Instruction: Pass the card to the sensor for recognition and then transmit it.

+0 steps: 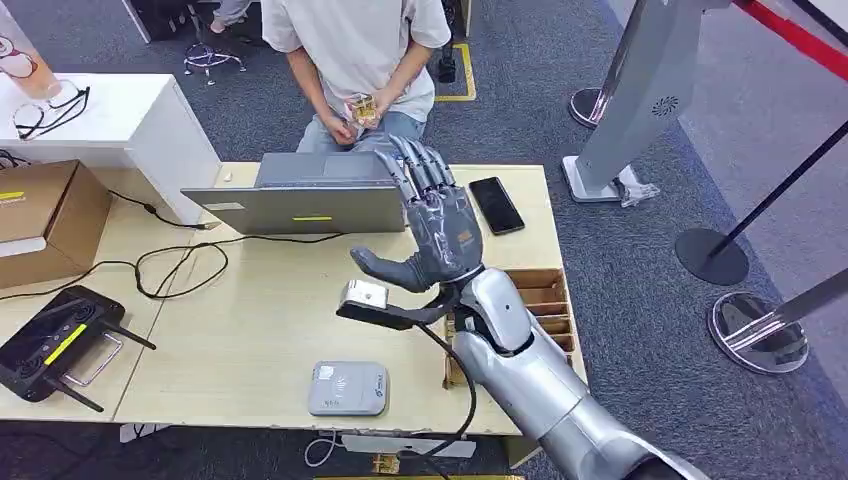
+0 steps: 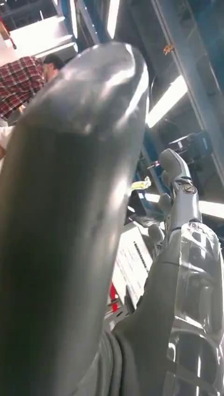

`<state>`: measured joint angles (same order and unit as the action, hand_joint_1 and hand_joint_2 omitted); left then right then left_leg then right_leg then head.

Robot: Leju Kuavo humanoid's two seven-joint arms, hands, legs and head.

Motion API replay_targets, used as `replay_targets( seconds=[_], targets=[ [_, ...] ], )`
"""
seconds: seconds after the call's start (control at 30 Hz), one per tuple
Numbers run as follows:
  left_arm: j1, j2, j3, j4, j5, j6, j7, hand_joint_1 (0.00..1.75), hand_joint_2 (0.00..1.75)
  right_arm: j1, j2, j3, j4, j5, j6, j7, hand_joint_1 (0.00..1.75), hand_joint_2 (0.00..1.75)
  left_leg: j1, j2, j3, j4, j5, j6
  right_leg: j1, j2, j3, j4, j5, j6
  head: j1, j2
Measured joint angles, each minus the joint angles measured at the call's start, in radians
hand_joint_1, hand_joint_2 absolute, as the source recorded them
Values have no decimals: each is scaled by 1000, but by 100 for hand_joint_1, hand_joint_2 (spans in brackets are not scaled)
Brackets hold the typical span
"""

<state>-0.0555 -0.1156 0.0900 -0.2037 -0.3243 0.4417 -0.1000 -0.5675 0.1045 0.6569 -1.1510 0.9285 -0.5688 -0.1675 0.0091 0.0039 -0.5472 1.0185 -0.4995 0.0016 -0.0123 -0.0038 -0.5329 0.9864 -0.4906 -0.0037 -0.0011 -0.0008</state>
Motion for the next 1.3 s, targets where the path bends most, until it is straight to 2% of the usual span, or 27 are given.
replay_targets(
  seconds=[0.37,0.63,1.3],
  targets=[
    [12,0,13,0,8,8,-9,0,0,111,-68,-1,-127,-11,-3,-2,0,0,0,0,0,0,0,0,0,0,0,0,0,0,0,0],
    [17,-1,18,0,8,9,-15,0,0,194,-107,-29,-204,7,-4,-8,0,0,0,0,0,0,0,0,0,-1,0,0,0,0,0,0],
    [18,-1,19,0,2,9,-17,0,0,377,-148,-114,-350,67,3,-8,0,0,0,0,0,0,0,0,0,0,0,0,0,0,0,0]
  ],
)
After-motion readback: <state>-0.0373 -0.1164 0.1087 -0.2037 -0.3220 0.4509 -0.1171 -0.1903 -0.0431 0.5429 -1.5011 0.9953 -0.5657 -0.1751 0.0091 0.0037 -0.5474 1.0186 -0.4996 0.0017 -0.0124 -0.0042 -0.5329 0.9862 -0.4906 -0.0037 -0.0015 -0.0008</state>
